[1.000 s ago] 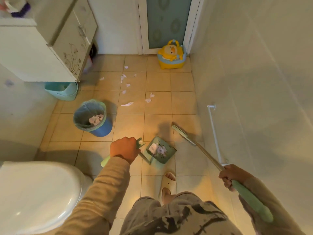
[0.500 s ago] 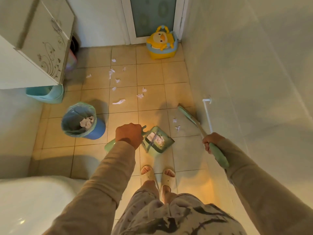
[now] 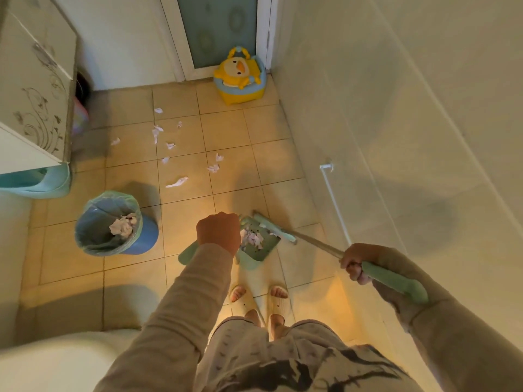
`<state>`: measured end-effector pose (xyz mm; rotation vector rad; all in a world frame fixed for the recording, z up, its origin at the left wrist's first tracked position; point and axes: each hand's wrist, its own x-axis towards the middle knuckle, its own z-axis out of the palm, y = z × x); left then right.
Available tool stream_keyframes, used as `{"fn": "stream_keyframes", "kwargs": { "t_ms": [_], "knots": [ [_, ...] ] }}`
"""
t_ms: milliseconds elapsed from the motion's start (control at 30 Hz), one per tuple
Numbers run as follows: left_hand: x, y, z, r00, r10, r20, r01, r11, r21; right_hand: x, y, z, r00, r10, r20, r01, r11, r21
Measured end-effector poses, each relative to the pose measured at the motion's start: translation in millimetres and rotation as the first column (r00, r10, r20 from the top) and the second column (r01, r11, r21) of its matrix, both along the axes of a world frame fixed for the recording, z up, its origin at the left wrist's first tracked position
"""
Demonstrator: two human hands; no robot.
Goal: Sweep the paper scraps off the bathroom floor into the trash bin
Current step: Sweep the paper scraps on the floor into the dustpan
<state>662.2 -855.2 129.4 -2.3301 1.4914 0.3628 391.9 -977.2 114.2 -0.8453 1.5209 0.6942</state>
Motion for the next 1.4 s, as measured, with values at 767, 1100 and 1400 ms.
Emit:
{"fn": "stream_keyframes", "kwargs": {
  "t_ms": [767,1100,1400],
  "knots": [
    [6.2,3.9,-2.7,1.0,-0.02,0.002,0.02,0.999,-0.046,32.8,90.3,-24.7,0.997,0.072,-0.007,-0.072,0.995,-0.069],
    [40.7,35.6,-0.5,0.988,0.125,-0.088,-0.133,0.987,-0.092,-25.1,95.9,-1.1,0.901,-0.403,0.158,0.397,0.915,0.07],
    [53.9,50.7,4.2,0.959,0.275,-0.074,-0.282,0.95,-0.131,-4.0,42.0,9.4,0.879,-0.389,0.274,0.415,0.909,-0.041]
  ]
}}
